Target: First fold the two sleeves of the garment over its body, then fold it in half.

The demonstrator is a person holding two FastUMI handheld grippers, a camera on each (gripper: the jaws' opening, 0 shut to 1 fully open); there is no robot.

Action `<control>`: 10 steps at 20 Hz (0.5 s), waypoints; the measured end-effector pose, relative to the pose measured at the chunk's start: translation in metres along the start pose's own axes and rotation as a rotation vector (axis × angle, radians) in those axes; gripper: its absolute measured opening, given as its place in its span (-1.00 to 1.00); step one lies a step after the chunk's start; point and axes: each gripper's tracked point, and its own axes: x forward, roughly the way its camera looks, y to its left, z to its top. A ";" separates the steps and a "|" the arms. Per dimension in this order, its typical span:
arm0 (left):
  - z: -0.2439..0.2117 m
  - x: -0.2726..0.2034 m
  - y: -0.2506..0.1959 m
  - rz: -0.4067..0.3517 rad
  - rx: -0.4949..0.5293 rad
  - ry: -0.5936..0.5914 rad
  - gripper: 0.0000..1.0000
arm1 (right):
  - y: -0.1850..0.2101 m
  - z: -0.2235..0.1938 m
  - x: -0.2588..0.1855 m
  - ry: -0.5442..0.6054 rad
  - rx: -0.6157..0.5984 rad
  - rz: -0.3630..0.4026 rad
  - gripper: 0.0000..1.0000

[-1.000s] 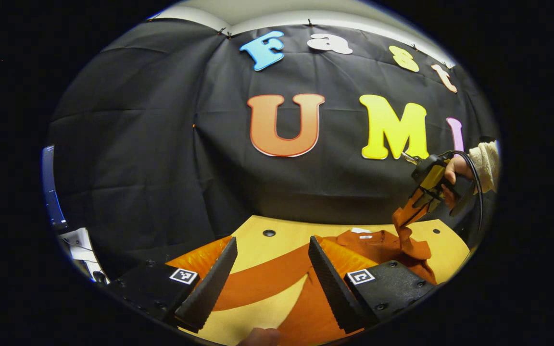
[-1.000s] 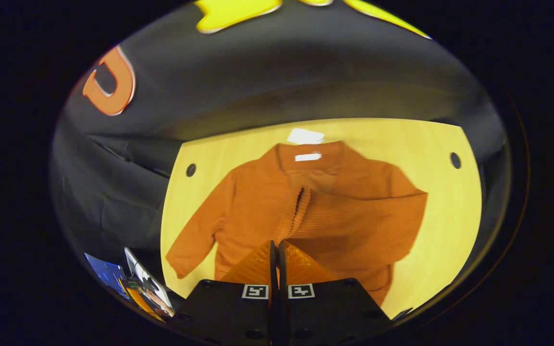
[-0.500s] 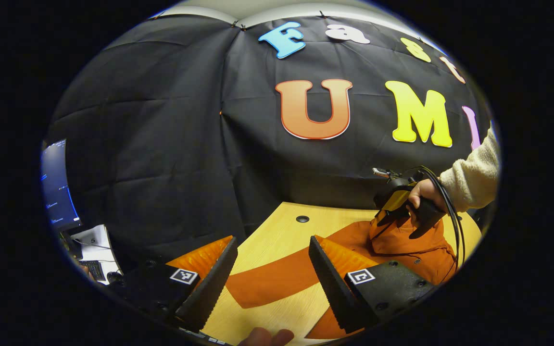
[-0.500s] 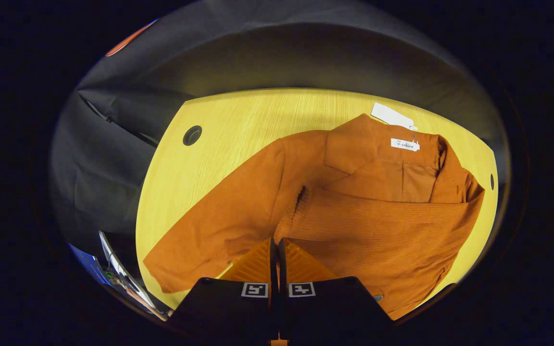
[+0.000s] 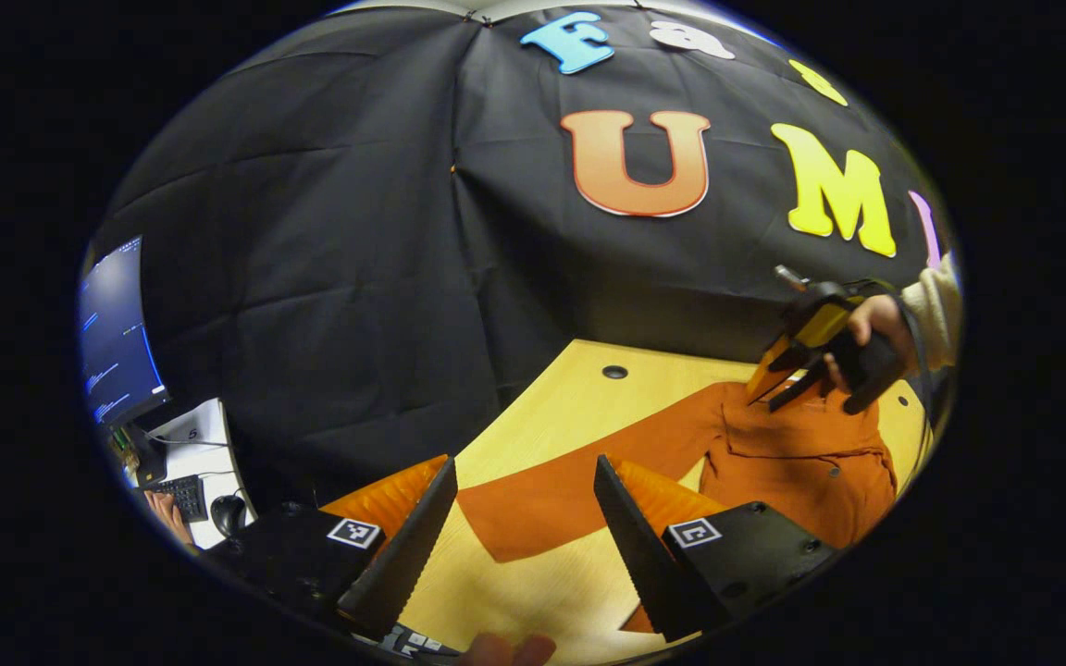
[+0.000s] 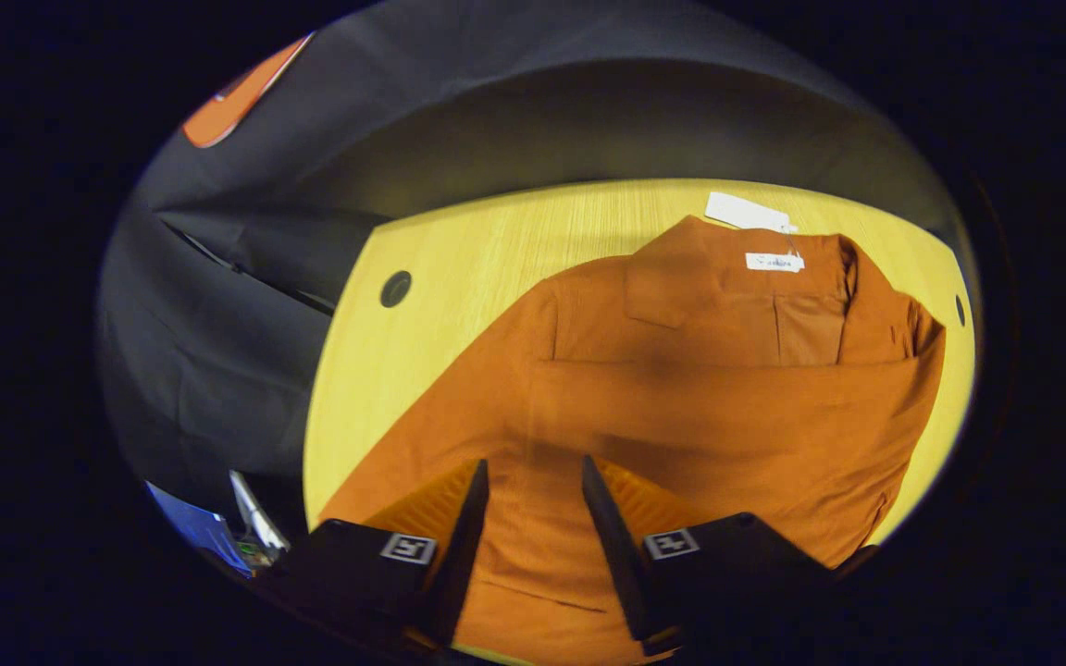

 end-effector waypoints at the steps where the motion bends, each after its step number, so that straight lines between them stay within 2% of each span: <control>1: -0.010 0.011 0.001 0.003 -0.009 0.048 0.94 | -0.007 -0.003 -0.021 -0.020 0.021 0.026 0.67; 2: -0.018 0.021 0.001 0.008 -0.020 0.093 0.94 | -0.021 -0.009 -0.039 -0.041 0.030 0.031 1.00; 6: -0.055 0.063 0.007 0.069 -0.078 0.257 0.94 | -0.083 -0.029 -0.125 -0.155 0.028 0.013 0.95; 7: -0.064 0.069 0.010 0.088 -0.103 0.294 0.95 | -0.096 -0.036 -0.146 -0.182 0.034 0.016 0.87; 8: -0.073 0.076 0.012 0.105 -0.131 0.335 0.94 | -0.109 -0.046 -0.165 -0.209 0.048 0.017 0.96; 10: -0.087 0.087 0.020 0.156 -0.175 0.398 0.95 | -0.127 -0.067 -0.203 -0.250 0.111 0.042 0.95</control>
